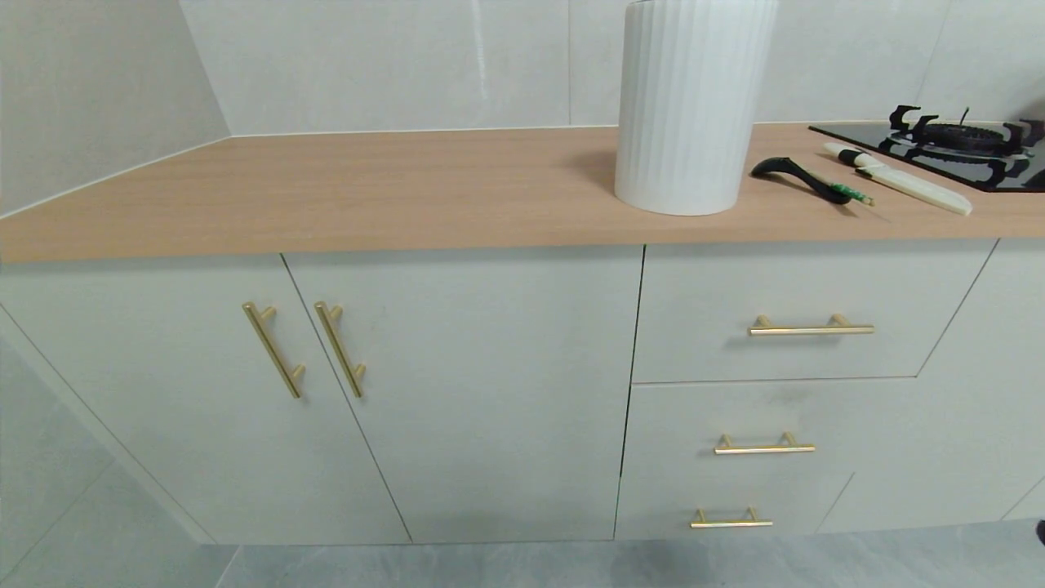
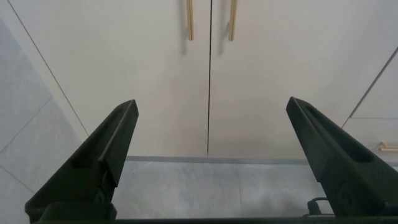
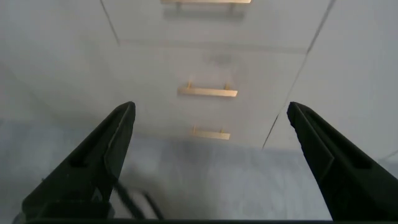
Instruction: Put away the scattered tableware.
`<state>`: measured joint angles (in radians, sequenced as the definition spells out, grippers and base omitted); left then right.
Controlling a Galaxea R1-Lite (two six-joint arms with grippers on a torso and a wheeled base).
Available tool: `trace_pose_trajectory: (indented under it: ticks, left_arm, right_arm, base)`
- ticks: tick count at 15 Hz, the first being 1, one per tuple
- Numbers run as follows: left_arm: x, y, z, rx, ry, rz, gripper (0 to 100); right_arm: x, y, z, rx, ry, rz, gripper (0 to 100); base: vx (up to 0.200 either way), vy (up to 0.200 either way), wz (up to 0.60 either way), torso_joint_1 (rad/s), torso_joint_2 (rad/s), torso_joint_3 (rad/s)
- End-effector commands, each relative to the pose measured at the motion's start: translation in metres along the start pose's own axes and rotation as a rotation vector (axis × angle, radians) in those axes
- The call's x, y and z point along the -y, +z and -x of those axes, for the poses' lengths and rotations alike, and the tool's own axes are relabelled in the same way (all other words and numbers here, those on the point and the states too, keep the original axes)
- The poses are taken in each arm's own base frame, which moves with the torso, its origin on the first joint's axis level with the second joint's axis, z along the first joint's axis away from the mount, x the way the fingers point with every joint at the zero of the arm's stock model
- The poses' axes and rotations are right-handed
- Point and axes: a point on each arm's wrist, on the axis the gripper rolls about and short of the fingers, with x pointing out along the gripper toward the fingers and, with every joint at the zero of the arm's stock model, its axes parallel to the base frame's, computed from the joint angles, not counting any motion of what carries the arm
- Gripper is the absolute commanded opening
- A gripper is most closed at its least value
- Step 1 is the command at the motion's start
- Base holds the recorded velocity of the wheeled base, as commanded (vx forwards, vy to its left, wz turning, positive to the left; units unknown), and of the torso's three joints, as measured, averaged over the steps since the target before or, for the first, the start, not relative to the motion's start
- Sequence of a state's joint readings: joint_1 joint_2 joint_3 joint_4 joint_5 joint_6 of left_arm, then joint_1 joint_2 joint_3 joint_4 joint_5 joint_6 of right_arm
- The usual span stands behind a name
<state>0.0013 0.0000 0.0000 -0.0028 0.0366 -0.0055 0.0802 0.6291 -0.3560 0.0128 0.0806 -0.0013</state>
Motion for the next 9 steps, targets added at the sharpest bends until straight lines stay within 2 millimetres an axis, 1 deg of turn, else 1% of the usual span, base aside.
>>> trace_pose_trajectory:
  ticks: [1, 4, 7, 8, 9]
  left_arm:
    - [0.000, 0.000, 0.000, -0.001, 0.000, 0.001, 100]
    - [0.000, 0.000, 0.000, -0.001, 0.000, 0.001, 100]
    - [0.000, 0.000, 0.000, -0.001, 0.000, 0.001, 100]
    - [0.000, 0.000, 0.000, -0.001, 0.000, 0.001, 100]
    - [0.000, 0.000, 0.000, -0.001, 0.000, 0.001, 100]
  right_arm:
    - [-0.002, 0.008, -0.082, -0.326, 0.062, 0.002, 100]
    - [-0.001, 0.014, -0.140, -0.364, 0.056, 0.004, 100]
    - [0.000, 0.010, -0.178, -0.439, 0.044, 0.000, 100]
    - [0.001, 0.006, -0.191, -0.471, 0.043, -0.001, 100]
    - [0.002, -0.001, -0.208, -0.496, 0.038, -0.003, 100]
  base:
    - [0.000, 0.000, 0.00, 0.000, 0.00, 0.000]
    - [0.000, 0.000, 0.00, 0.000, 0.00, 0.000]
    - [0.000, 0.000, 0.00, 0.000, 0.00, 0.000]
    - [0.000, 0.000, 0.00, 0.000, 0.00, 0.000]
    - [0.000, 0.000, 0.00, 0.000, 0.00, 0.000]
